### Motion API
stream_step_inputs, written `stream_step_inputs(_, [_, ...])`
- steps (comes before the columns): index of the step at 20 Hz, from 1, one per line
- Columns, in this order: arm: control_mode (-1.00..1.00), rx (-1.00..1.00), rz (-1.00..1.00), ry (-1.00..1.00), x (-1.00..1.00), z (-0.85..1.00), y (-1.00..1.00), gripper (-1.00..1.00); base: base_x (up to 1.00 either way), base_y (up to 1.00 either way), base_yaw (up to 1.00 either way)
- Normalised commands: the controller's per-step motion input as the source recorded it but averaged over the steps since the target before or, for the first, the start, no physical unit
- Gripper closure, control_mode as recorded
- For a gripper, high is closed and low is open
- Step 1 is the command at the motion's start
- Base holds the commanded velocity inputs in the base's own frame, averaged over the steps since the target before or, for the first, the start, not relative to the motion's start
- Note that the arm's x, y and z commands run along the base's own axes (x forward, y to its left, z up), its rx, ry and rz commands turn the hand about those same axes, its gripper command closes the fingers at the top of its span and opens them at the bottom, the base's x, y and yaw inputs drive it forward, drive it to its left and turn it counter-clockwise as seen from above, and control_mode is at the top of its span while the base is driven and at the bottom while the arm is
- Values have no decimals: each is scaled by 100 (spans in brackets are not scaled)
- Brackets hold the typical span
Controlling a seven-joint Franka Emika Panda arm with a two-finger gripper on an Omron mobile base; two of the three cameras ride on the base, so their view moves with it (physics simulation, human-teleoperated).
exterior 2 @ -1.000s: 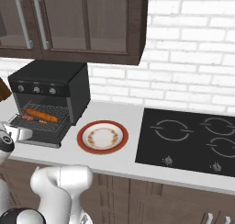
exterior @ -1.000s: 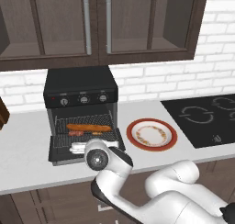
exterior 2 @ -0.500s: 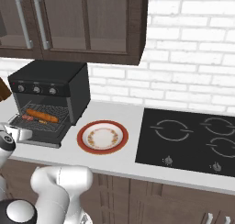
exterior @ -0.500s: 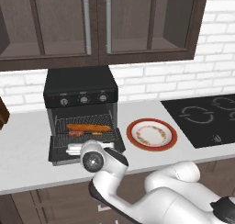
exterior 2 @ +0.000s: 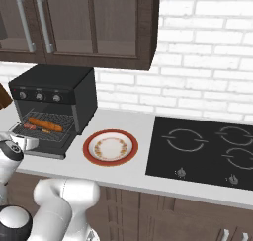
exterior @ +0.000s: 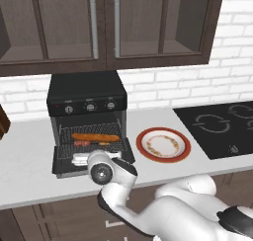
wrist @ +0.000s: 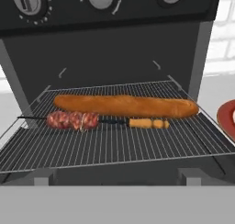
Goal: Pick up the kebab skewer and baguette bread, and place them inside the toaster oven. Close the toaster oven door and start by setting the timer.
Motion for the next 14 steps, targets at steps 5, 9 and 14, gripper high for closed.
stream_step_inputs(5, [-100,0,5,0,29,-17,4,-100,0,0,0])
stream_step_inputs(9, [-100,0,4,0,13,-21,10,-100,0,0,0])
stream_step_inputs(14, [-100,0,3,0,15,-11,2,-100,0,0,0])
